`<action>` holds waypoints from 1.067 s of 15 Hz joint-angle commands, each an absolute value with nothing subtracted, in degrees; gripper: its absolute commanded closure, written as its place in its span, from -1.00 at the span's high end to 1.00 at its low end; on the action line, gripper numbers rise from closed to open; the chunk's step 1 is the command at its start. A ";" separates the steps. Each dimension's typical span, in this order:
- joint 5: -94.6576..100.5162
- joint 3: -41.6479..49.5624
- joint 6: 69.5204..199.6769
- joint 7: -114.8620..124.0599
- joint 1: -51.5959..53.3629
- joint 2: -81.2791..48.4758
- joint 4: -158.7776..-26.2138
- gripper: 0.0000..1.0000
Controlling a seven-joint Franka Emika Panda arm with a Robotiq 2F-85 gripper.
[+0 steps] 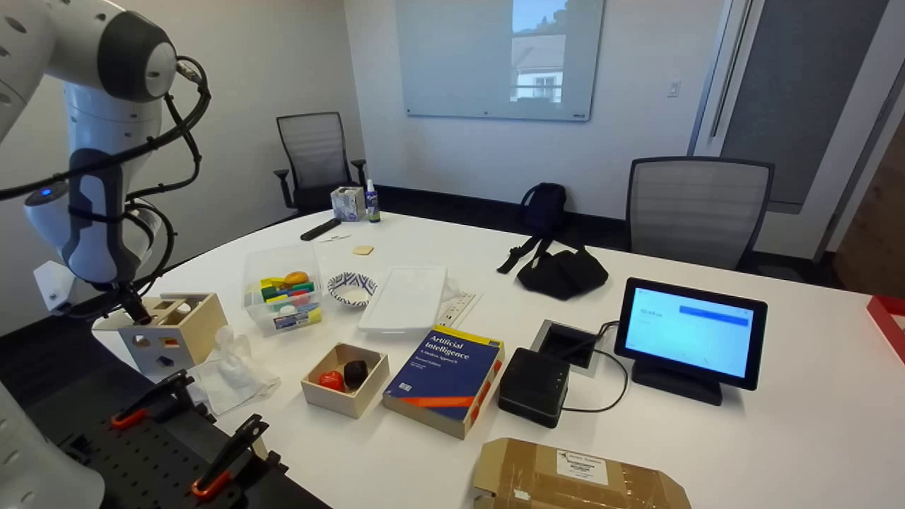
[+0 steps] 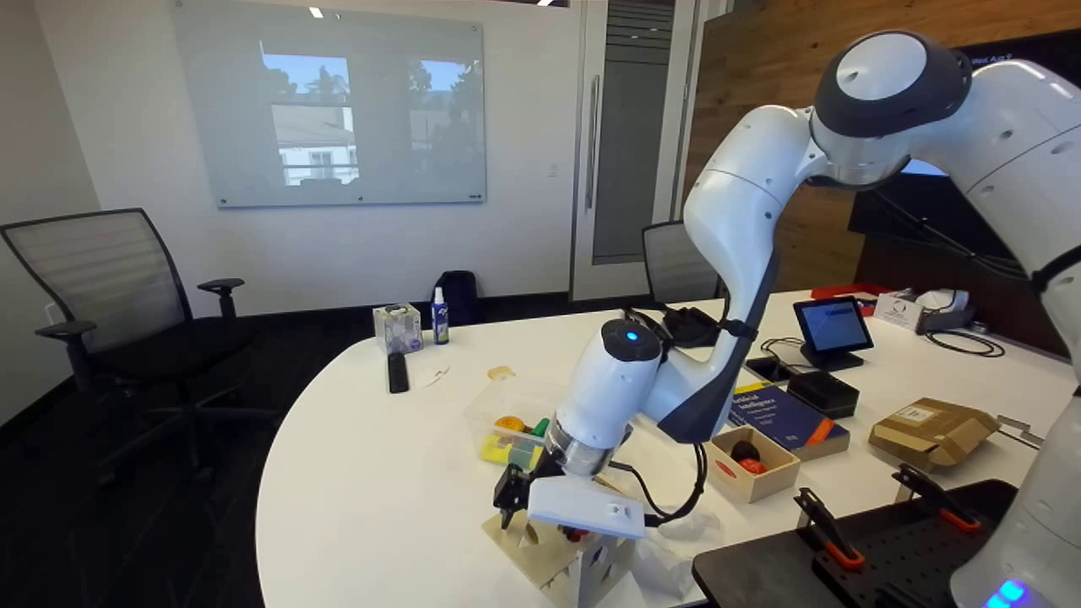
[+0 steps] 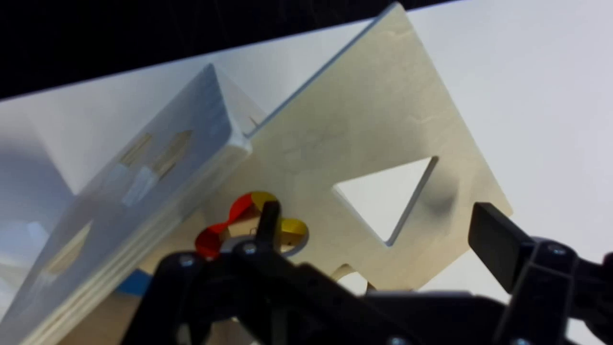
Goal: Slide the lid on the wooden toy box to the left.
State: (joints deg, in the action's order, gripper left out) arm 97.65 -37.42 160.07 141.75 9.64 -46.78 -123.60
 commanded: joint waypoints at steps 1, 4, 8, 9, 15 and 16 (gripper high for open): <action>93.08 -39.20 159.50 137.39 9.15 -44.08 -125.01 1.00; 83.17 -36.52 160.79 129.90 12.56 -40.33 -125.93 1.00; 70.23 -35.27 160.60 118.86 14.87 -35.60 -126.90 1.00; 67.30 -34.74 160.67 116.29 15.60 -34.24 -127.04 1.00; 48.09 -30.99 160.37 97.76 19.87 -25.25 -129.09 1.00; 45.23 -29.79 160.61 95.05 20.98 -24.14 -129.26 1.00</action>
